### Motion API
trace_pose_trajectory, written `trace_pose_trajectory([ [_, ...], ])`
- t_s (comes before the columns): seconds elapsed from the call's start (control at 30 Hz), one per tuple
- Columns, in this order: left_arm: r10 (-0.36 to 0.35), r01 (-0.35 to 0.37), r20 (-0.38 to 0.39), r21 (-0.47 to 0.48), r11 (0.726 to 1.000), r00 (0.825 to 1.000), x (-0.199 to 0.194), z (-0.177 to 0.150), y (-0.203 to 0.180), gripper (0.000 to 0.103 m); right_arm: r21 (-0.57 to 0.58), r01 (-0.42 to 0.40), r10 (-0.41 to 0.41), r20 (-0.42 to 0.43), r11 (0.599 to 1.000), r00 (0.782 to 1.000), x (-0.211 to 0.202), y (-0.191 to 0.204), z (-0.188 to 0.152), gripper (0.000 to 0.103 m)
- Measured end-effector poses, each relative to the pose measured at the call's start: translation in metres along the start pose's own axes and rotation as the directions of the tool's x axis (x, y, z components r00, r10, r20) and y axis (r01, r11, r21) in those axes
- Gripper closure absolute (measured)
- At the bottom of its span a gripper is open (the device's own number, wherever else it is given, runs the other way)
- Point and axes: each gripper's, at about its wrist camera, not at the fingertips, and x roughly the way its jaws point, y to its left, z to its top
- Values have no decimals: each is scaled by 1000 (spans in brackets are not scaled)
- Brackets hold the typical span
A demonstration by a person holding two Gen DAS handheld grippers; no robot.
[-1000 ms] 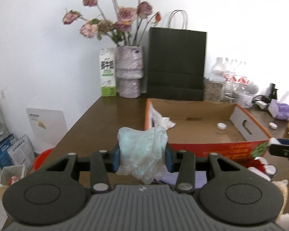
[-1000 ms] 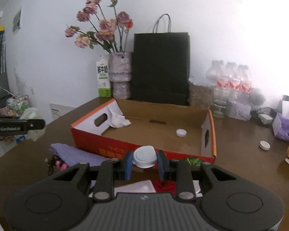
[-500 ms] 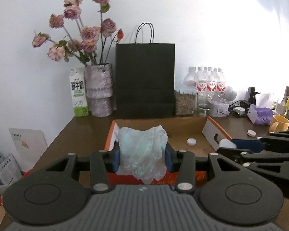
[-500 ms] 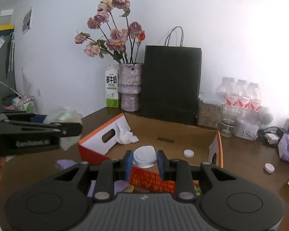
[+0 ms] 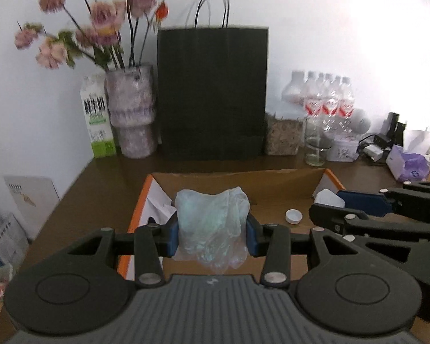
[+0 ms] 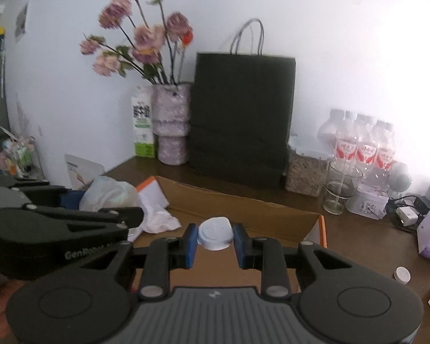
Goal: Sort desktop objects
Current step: 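Carry the plastic bag and cap over the cardboard box with both grippers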
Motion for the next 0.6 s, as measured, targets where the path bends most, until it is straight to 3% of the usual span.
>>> trace_pose_trajectory([
  [0.27,36,-33,-132,25,999,991,68,19,0,59,36,-7,11,-125,999,992,70,-20,16,77],
  [0.6,37,-31,-259,25,999,965,138,21,5,59,90,-7,31,-266,996,963,147,-37,12,77],
])
